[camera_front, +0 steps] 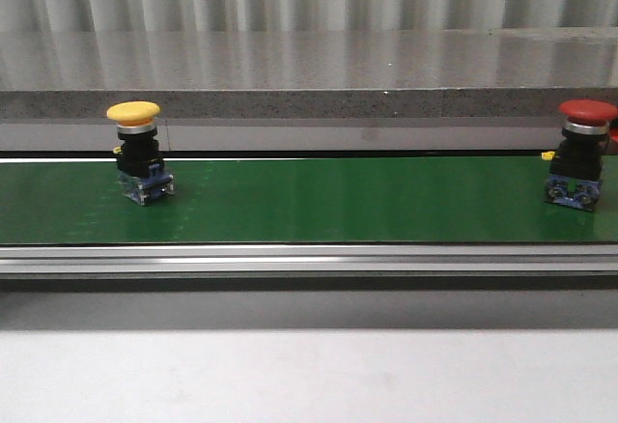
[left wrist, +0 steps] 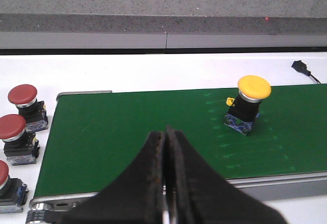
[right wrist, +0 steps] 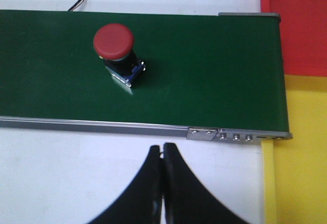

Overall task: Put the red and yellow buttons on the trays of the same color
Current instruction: 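Lower the right gripper over the red button riding on the belt, then grasp the red button with the right gripper and drop it in the red tray, then grasp the yellow button on the belt with the right gripper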

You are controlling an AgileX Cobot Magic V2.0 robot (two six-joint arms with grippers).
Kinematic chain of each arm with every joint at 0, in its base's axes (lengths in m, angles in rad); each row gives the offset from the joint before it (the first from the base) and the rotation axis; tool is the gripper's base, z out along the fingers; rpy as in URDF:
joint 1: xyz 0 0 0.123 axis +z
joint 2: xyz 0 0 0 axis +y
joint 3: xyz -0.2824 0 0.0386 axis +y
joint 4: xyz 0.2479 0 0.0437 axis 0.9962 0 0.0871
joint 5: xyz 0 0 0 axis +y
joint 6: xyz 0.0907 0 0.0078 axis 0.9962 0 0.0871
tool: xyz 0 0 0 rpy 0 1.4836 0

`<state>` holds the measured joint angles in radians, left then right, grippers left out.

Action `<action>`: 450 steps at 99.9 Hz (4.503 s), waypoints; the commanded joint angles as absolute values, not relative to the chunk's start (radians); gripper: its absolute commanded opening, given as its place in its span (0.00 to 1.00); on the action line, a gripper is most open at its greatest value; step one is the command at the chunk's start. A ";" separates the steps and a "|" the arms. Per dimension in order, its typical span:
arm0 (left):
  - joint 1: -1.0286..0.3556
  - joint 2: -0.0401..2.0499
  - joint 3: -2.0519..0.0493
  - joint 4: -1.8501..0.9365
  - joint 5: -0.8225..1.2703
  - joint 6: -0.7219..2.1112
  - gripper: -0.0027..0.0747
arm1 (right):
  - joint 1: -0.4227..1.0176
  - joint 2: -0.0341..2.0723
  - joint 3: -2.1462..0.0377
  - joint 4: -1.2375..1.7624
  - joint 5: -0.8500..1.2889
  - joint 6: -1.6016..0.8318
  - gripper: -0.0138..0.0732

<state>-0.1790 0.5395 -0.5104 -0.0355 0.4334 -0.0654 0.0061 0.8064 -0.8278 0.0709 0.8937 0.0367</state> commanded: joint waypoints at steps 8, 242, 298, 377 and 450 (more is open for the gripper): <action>-0.189 0.541 -0.535 -0.037 0.353 -0.062 0.01 | 0.001 0.830 -0.861 0.078 0.852 0.036 0.21; -0.189 0.541 -0.535 -0.037 0.353 -0.062 0.01 | -0.390 1.651 -1.453 0.039 0.815 0.021 0.24; -0.189 0.541 -0.535 -0.037 0.353 -0.062 0.01 | -0.442 1.899 -1.519 0.039 0.673 0.021 0.24; -0.189 0.541 -0.535 -0.037 0.353 -0.062 0.01 | -0.445 1.932 -1.601 0.039 0.714 0.021 0.80; -0.189 0.541 -0.535 -0.037 0.353 -0.062 0.01 | -0.331 1.520 -1.498 0.039 0.883 -0.019 0.79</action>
<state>-0.1790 0.5395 -0.5104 -0.0355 0.4334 -0.0654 -0.3608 1.6238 -1.5297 0.0446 0.9104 0.0000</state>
